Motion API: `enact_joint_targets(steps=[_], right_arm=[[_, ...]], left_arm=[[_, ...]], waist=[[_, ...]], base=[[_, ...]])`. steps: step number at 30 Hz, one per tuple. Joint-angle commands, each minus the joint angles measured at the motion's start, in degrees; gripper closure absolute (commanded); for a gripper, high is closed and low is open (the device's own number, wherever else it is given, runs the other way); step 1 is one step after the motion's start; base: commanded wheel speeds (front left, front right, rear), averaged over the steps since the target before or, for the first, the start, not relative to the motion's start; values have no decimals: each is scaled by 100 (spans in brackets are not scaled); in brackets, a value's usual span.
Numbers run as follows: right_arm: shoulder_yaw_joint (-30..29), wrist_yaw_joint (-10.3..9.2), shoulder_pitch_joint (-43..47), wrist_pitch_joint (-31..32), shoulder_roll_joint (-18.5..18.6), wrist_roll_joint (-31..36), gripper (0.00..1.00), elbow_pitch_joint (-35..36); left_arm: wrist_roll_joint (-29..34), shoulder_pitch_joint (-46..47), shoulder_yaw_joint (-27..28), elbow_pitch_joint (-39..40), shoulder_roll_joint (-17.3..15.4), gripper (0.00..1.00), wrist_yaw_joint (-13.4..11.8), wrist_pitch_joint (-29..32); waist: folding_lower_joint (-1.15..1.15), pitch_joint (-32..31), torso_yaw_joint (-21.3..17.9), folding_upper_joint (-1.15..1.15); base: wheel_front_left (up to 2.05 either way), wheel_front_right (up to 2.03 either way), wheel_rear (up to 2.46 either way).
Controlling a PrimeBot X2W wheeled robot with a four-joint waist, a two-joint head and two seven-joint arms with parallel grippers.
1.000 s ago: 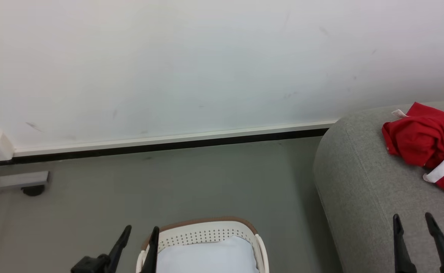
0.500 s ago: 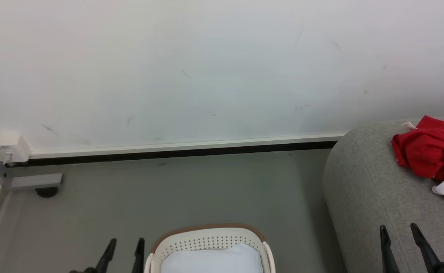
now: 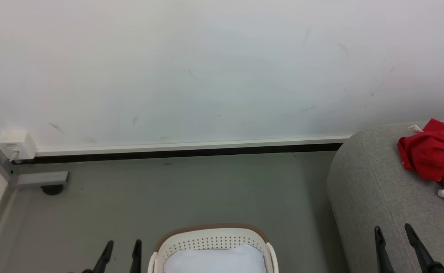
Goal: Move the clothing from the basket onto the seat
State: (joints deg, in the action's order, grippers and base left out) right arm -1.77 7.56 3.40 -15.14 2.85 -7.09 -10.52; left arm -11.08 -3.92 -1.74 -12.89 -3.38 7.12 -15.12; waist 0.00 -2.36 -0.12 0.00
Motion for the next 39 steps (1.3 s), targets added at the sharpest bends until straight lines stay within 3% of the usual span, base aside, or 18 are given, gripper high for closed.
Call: enact_joint_targets(steps=[1,32,33,39], right_arm=[[22,-15,-85,1,9,-51,0,-17],[111,-15,-100,1,9,-80,0,-75],[123,0,-78,0,0,-23,100,-63],[137,0,44,28,-39,-123,100,-295]], left_arm=[[71,-44,40,-14,6,0,30,-4],[-98,35,49,-66,43,0,28,-4],[-87,15,34,-60,53,100,40,0],[-200,-67,-13,-299,83,100,42,30]], waist=[[0,5,0,0],[0,24,-43,0],[0,24,-46,0],[0,26,-47,0]], base=[[0,0,0],[0,0,0],[0,0,0],[0,0,0]])
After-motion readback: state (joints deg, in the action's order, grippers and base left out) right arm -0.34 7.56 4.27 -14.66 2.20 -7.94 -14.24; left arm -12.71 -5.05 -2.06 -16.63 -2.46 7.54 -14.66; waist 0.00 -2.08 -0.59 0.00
